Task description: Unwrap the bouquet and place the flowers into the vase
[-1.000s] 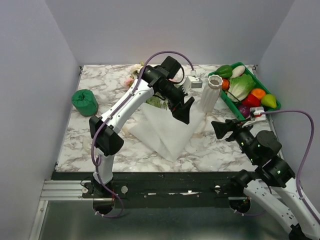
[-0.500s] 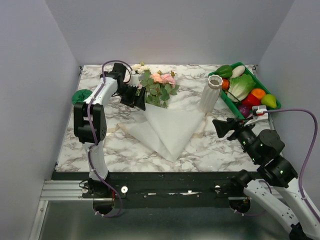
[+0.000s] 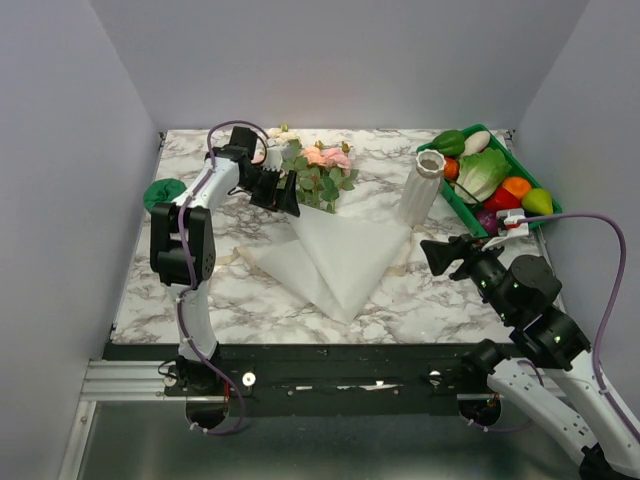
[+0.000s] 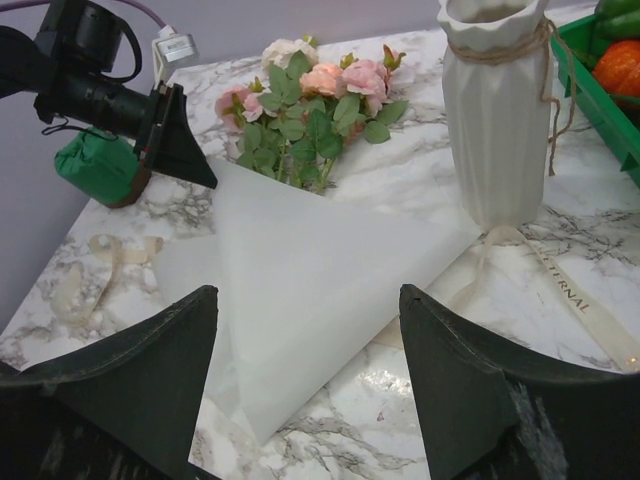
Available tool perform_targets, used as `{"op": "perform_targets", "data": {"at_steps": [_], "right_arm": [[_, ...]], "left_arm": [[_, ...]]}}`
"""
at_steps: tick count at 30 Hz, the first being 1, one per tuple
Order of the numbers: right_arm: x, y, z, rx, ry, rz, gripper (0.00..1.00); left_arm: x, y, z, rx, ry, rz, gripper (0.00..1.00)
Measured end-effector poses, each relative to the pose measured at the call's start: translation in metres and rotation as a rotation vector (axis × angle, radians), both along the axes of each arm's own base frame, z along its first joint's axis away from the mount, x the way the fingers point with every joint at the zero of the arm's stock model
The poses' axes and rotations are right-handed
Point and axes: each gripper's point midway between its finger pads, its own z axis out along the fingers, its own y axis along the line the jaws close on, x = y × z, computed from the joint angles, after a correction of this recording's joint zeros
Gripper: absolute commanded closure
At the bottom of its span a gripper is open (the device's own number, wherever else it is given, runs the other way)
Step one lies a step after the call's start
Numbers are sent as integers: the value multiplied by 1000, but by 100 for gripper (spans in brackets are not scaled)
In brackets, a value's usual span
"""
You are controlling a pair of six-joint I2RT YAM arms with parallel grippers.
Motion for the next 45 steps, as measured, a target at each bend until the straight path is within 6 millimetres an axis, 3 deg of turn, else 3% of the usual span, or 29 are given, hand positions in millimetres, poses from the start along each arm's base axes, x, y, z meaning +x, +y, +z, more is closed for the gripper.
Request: {"op": "perform_targets", "data": {"at_steps": [6, 10, 17, 23, 29, 32, 35, 36, 42, 45], "right_arm": [[0, 1, 1, 3, -2, 5, 20], [0, 1, 2, 6, -6, 4, 20], [-3, -1, 7, 18, -24, 4, 20], [-11, -8, 28, 43, -63, -1, 20], [-21, -22, 46, 64, -98, -34, 20], [-24, -26, 52, 70, -108, -46, 20], [-25, -27, 53, 69, -108, -47, 20], [-25, -27, 54, 70, -109, -47, 20], [-23, -24, 52, 63, -100, -43, 20], [-20, -22, 51, 58, -92, -37, 20]], "left_arm": [[-2, -24, -2, -33, -3, -54, 1], [-8, -50, -4, -42, -1, -115, 1], [-16, -116, 37, -102, -98, -265, 1], [-41, -173, 68, -157, -150, -403, 1], [-74, -209, 63, -159, -117, -540, 1], [-94, -204, 55, -129, -102, -616, 1], [-104, -179, 42, -84, -76, -629, 1], [-106, -161, 35, -62, -53, -613, 1], [-73, -74, 1, 44, -19, -444, 1], [-75, -65, -9, 63, 7, -426, 1]]}}
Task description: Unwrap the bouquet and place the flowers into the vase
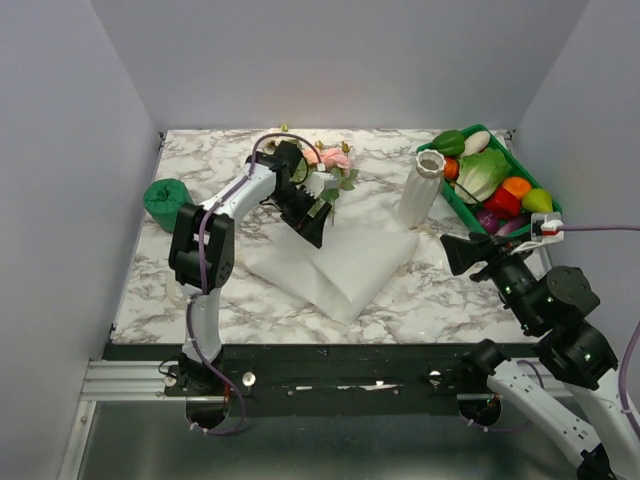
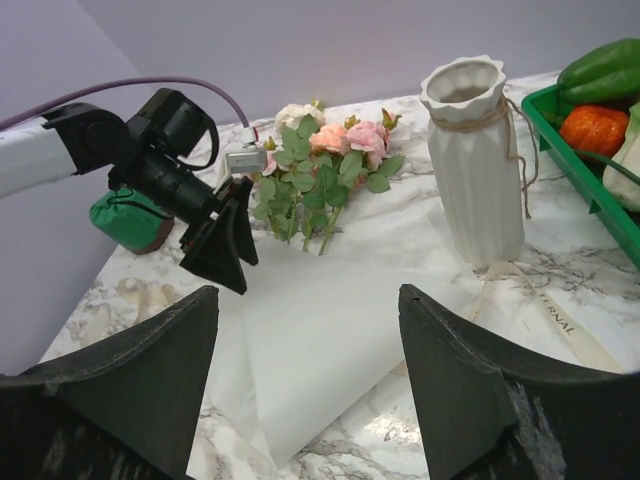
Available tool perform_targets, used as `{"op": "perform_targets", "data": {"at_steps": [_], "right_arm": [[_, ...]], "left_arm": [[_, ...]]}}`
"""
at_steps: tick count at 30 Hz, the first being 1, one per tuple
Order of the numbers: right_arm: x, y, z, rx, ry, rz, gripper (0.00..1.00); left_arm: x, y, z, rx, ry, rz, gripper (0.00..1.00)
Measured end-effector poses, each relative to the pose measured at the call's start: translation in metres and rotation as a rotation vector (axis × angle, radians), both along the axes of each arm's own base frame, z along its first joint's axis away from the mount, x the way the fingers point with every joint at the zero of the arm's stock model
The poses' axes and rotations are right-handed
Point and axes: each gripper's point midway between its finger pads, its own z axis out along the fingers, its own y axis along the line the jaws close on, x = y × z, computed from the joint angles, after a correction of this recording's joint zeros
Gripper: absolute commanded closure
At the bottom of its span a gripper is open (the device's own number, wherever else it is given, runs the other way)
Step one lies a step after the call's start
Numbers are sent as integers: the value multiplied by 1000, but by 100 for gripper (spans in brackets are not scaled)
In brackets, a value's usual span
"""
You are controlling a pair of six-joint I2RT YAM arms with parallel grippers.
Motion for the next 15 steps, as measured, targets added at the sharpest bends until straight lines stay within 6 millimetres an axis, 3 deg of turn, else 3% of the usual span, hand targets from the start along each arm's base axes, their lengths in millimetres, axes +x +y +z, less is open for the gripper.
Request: {"op": "perform_targets", "data": {"at_steps": [3, 5, 12, 15], "right_arm": [[2, 2, -2, -6, 7, 3, 20], [2, 2, -2, -7, 10, 4, 20], [1, 1, -1, -3, 4, 3, 20], [-2, -1, 0, 0, -2, 3, 20]], "left_arm": [[-7, -18, 7, -14, -14, -39, 1], [-15, -43, 16, -33, -42, -93, 1], [-69, -123, 49, -130, -60, -289, 1], [-80, -139, 64, -166, -69, -334, 1]]}}
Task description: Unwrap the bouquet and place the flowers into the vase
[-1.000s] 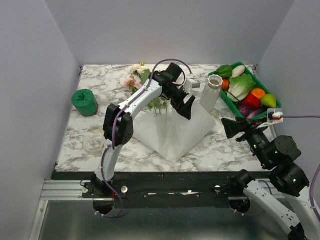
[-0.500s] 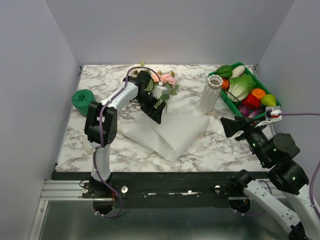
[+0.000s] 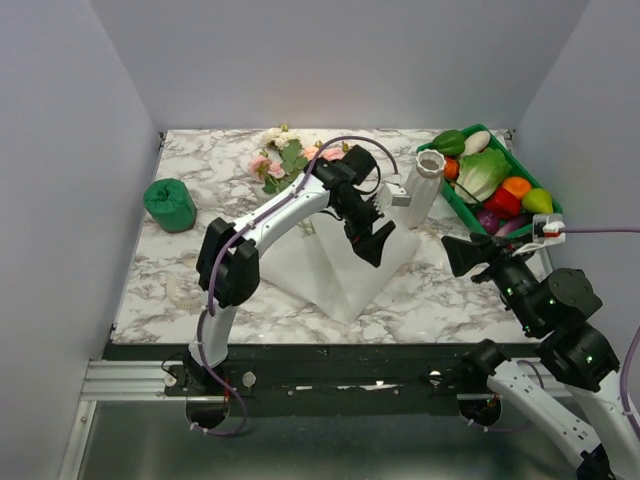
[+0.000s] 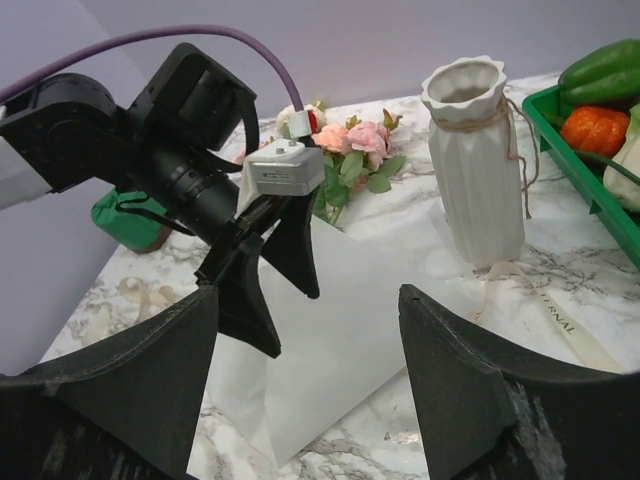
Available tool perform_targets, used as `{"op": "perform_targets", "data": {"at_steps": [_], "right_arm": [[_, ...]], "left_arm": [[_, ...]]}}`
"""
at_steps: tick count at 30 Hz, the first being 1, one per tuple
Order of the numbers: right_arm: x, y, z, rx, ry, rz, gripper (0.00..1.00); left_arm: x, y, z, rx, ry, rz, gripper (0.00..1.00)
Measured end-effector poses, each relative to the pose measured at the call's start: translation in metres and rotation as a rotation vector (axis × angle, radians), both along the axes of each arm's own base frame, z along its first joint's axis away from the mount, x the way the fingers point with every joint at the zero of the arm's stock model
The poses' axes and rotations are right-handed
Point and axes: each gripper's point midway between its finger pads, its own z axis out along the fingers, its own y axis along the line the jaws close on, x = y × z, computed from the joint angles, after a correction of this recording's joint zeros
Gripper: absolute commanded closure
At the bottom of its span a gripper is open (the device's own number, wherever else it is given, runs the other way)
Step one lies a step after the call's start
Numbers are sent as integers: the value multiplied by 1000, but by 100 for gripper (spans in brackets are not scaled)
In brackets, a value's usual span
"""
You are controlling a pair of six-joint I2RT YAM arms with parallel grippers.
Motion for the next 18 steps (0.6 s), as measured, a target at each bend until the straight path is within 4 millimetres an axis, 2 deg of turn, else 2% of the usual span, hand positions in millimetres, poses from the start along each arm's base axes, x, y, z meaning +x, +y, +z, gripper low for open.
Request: {"op": "perform_targets", "data": {"at_steps": [2, 6, 8, 10, 13, 15, 18], "right_arm": [[0, 0, -1, -3, 1, 0, 20], [0, 0, -1, -4, 1, 0, 20], [0, 0, -1, -5, 3, 1, 20], [0, 1, -1, -5, 3, 6, 20], [1, 3, -2, -6, 6, 13, 20], [2, 5, -3, -7, 9, 17, 20], [3, 8, -5, -8, 15, 25, 20]], "left_arm": [[-1, 0, 11, -21, -11, -3, 1], [9, 29, 32, -50, -38, 65, 1], [22, 60, 42, -58, -50, 142, 1], [36, 90, 42, -59, -64, 213, 1], [50, 134, 17, -12, -25, 307, 1], [46, 146, -9, 33, 26, 319, 1], [31, 155, -43, 94, 109, 310, 1]]}}
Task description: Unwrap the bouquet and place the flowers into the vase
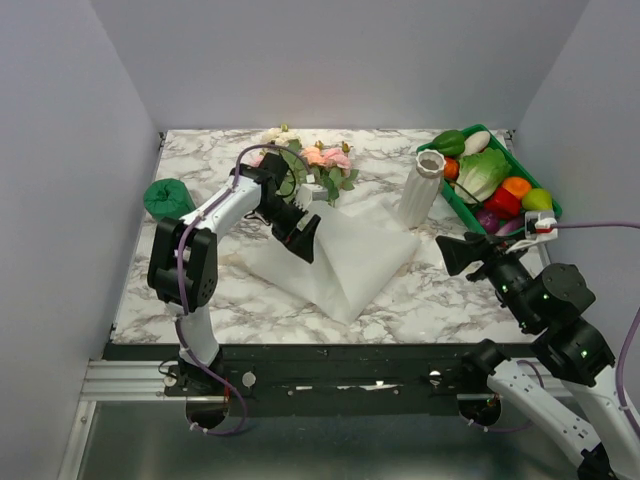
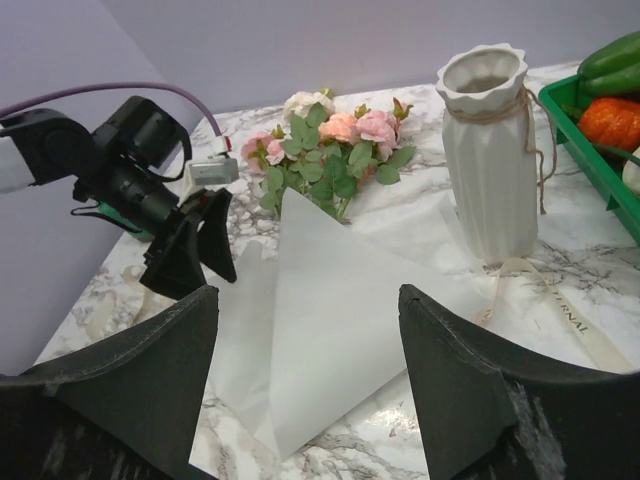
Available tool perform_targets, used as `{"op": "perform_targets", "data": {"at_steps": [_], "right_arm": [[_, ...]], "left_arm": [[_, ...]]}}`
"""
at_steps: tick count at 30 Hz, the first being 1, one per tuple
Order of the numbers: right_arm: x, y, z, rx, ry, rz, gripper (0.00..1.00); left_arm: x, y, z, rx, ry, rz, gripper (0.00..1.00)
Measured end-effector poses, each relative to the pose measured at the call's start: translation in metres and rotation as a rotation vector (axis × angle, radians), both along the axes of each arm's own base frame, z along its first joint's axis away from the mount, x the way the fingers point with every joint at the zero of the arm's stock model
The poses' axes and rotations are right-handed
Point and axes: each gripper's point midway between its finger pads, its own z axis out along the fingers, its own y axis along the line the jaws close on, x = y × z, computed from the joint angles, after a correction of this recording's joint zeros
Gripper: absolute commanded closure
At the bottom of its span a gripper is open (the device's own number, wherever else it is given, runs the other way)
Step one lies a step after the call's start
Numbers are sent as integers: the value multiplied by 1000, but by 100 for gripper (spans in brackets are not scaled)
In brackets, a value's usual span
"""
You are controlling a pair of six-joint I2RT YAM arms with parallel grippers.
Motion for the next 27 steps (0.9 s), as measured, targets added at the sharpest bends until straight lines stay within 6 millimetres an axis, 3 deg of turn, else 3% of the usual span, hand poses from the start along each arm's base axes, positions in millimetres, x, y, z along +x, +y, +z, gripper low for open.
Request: {"op": "perform_targets", "data": {"at_steps": [5, 13, 18, 22, 27], "right_arm": [[1, 5, 0, 2, 1, 19, 20], [1, 10, -3, 10, 6, 43, 20], [2, 13, -9, 7, 22, 49, 20], [2, 13, -8, 9, 20, 51, 20], [3, 14, -9, 10, 21, 51, 20]], "left_arm": [[4, 5, -19, 23, 23, 9, 1], [33, 23, -23, 30, -31, 77, 1], [35, 24, -24, 31, -37, 80, 3], [34, 24, -29, 34, -28, 72, 16], [28, 25, -31, 31, -11, 46, 48]]}}
